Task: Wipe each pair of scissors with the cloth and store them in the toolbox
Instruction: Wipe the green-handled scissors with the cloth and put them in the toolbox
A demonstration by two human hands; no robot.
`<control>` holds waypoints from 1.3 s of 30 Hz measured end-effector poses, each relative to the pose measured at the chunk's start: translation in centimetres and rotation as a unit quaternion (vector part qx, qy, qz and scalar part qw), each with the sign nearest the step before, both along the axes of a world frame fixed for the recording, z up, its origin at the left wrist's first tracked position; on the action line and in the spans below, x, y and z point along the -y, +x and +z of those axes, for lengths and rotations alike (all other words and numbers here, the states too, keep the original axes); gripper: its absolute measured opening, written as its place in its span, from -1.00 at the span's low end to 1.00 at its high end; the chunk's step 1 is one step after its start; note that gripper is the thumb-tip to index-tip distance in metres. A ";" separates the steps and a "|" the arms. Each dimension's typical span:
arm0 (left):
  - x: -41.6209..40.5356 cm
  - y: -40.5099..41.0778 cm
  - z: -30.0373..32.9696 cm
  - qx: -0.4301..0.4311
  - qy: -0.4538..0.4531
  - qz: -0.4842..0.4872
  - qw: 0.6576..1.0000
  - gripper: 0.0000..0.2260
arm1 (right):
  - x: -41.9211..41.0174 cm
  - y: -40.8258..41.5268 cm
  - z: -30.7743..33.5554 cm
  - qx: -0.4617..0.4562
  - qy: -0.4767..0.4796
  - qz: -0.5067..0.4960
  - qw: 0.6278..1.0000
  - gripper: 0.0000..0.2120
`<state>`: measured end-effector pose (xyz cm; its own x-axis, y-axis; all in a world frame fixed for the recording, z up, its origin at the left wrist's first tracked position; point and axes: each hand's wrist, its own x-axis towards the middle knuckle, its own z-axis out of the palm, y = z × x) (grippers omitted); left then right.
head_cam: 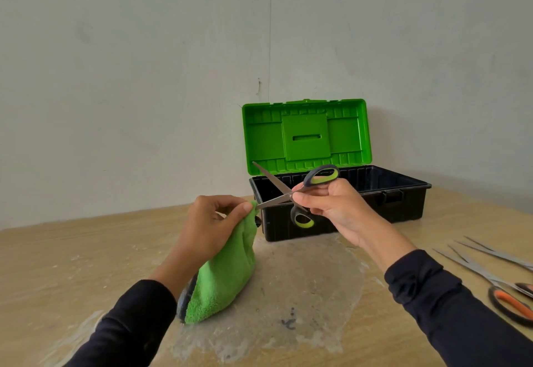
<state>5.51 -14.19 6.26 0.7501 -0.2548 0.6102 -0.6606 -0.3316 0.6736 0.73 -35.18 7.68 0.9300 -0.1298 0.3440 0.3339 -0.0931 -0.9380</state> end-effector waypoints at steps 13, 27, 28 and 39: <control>2.0 -1.8 0.8 -0.036 -0.106 -0.010 0.994 -0.96 | -0.9 0.2 -0.3 0.037 -0.010 0.008 0.999 -0.90; 1.7 -1.5 0.3 -0.111 -0.091 -0.064 0.988 -0.93 | -3.4 0.4 -1.1 0.029 0.029 -0.010 0.999 -0.90; 1.7 -1.3 0.3 -0.102 -0.074 -0.066 0.990 -0.94 | -3.4 0.3 -1.0 0.022 0.027 -0.011 0.999 -0.91; 1.4 -1.1 0.3 -0.096 -0.080 -0.068 0.990 -0.91 | -3.1 -0.1 -0.4 -0.030 0.019 0.006 0.999 -0.89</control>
